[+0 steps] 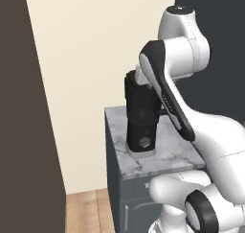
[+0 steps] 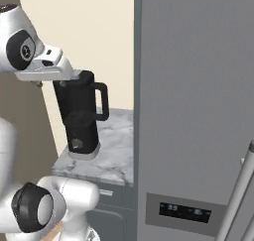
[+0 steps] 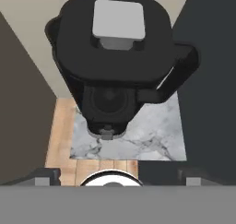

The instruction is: Close the lid blender by securely placing the lid on top.

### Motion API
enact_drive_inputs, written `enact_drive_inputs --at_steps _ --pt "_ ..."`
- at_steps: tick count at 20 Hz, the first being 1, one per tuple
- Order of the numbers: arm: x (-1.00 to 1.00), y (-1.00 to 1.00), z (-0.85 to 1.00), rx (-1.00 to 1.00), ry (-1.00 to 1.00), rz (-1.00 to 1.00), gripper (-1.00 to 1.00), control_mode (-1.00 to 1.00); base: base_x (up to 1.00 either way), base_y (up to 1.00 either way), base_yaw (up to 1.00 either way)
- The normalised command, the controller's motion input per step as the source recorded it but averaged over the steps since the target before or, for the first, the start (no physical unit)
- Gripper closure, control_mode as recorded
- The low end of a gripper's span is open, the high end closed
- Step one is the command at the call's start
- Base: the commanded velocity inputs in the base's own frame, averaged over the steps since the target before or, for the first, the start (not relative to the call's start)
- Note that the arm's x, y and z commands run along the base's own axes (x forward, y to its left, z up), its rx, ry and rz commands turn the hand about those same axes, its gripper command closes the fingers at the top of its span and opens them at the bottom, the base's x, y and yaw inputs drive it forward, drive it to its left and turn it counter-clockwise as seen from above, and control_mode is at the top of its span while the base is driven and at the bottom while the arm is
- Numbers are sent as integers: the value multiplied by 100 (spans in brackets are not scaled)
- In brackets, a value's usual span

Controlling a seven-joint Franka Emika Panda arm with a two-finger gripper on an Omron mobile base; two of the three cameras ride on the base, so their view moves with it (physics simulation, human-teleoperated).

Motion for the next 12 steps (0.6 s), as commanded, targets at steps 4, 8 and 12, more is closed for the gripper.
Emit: enact_drive_inputs --at_steps 4,8,12 --pt "-73 -5 0 0 -17 0 -100 -100 0 0 0" --pt "-7 -1 0 0 -2 0 -100 -100 0 0 0" --pt "0 0 0 0 0 0 -100 -100 0 0 0"
